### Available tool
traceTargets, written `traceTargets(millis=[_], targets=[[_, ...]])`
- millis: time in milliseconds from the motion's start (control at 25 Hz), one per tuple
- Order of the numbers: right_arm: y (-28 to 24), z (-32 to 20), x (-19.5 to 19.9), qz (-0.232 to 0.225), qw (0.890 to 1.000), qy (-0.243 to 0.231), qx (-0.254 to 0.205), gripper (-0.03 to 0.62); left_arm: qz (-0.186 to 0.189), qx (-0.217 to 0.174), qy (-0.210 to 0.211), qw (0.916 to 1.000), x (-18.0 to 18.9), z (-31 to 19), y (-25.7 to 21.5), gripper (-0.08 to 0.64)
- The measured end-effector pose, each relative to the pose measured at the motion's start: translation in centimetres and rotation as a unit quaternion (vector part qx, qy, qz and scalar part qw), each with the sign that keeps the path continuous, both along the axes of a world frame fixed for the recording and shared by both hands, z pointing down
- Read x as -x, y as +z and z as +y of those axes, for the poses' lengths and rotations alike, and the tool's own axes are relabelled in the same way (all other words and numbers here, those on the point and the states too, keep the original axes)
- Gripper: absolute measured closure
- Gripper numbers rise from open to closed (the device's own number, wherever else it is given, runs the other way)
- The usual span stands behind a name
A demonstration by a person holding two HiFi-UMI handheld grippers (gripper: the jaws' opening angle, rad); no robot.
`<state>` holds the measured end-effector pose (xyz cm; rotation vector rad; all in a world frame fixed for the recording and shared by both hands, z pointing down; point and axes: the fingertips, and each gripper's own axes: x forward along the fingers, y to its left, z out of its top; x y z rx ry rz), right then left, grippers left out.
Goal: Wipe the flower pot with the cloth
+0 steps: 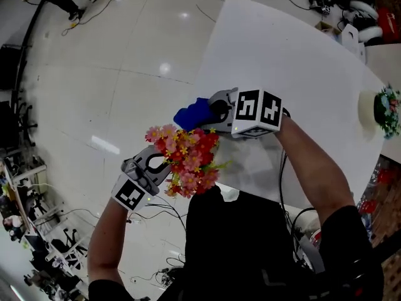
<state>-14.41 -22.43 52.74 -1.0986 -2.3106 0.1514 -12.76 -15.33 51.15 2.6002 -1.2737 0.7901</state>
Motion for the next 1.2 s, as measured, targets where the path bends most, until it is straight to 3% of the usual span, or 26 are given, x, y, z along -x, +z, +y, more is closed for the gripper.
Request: traceTargets(millis=[120, 280, 800, 960, 1200], targets=[[0.3, 1.3, 0.3, 0.01, 0.998, -0.062, -0.002, 0.548, 0.004, 0.002, 0.0, 1.0, 0.0, -0.4, 0.0, 0.561], [0.8, 1.8, -0.2, 0.024, 0.994, -0.102, 0.022, 0.548, 0.003, 0.005, -0.013, 0.9999, 0.2, 0.0, 0.6, 0.561], [0.5, 5.6, -9.8, 0.07, 0.987, -0.129, 0.06, 0.549, 0.014, -0.004, -0.021, 0.9997, 0.3, -0.1, 0.5, 0.561], [0.5, 2.4, -9.3, 0.067, 0.991, -0.089, 0.068, 0.548, 0.02, -0.004, -0.02, 0.9996, 0.1, -0.3, 0.4, 0.561], [-0.9, -2.9, -3.0, 0.018, 0.999, -0.015, 0.042, 0.548, 0.028, -0.012, -0.034, 0.9989, 0.1, -0.2, 0.2, 0.561]])
